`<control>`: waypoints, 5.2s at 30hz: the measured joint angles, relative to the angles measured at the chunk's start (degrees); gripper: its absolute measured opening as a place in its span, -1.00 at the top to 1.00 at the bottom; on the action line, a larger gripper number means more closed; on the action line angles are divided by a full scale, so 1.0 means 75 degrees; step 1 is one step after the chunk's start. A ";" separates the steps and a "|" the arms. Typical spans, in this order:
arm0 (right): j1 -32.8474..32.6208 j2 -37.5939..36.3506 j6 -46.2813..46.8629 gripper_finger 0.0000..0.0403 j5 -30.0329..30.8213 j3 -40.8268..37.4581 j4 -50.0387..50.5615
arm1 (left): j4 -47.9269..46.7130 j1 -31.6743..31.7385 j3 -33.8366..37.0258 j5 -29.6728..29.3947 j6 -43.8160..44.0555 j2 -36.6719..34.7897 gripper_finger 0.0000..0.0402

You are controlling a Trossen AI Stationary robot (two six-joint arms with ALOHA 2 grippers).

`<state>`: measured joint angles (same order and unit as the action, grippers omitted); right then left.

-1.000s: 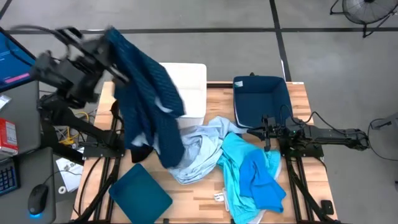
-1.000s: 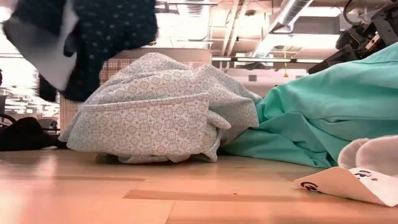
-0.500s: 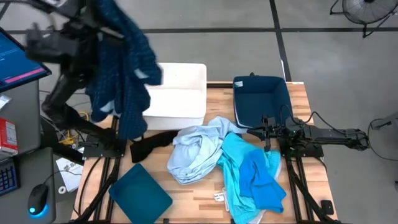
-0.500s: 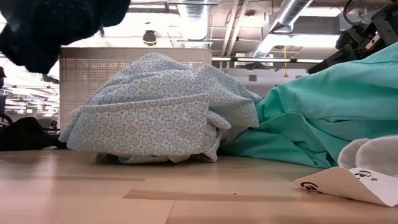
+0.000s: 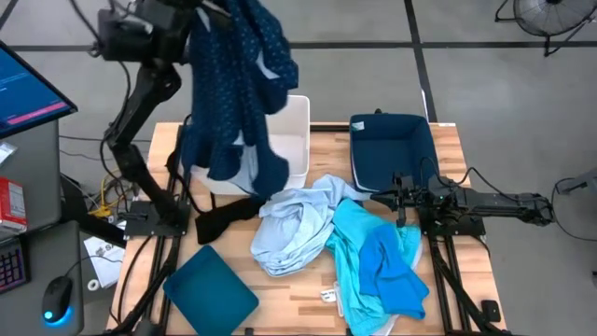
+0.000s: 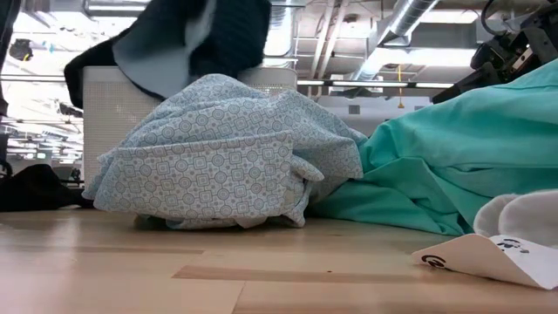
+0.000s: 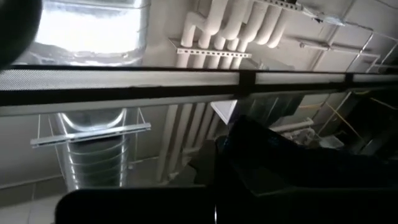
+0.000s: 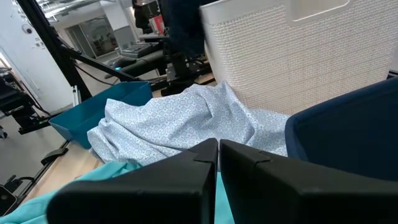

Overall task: Pick & Place Cloths
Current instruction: Put the dark blue patterned shirt into the white bin

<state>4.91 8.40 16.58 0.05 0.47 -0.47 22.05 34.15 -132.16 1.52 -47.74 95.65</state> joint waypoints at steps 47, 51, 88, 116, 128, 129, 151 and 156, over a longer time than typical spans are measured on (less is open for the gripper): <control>0.0000 0.0000 -0.0003 0.92 -0.0003 0.0000 0.0003 | -0.8347 0.0076 0.8651 -0.0531 0.4627 -0.2607 0.59; 0.0002 0.0000 -0.0003 0.92 0.0000 0.0000 0.0003 | -0.8367 0.0076 0.8792 -0.0064 0.4632 -0.2604 0.24; 0.0001 0.0000 -0.0003 0.92 0.0000 0.0000 0.0003 | -0.7919 -0.6824 0.9271 -0.6031 0.3194 -0.2083 -0.48; 0.0003 0.0000 0.0256 0.92 0.0000 0.0000 0.0001 | -0.6008 -0.6012 0.8057 -0.8098 0.1217 -0.3185 1.00; 0.0006 0.0000 0.0259 0.92 0.0000 0.0000 -0.0001 | -0.3404 -0.2116 0.7953 -0.7177 0.0967 -0.4531 1.00; 0.0006 0.0000 0.0260 0.92 0.0000 0.0000 -0.0004 | -0.3444 -0.1865 0.7953 -0.7000 0.1318 -0.4457 1.00; 0.0006 0.0000 0.0335 0.92 0.0003 0.0000 -0.0031 | -0.6043 -0.2051 0.9341 -0.3339 0.6046 -0.2429 0.99; 0.0006 0.0000 0.0316 0.92 0.0003 0.0000 -0.0031 | -0.6022 -0.1940 0.9352 -0.2676 0.6531 -0.2637 0.89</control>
<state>4.95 8.40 18.95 0.08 0.47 -0.71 -23.12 19.59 -62.02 -18.55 1.24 75.87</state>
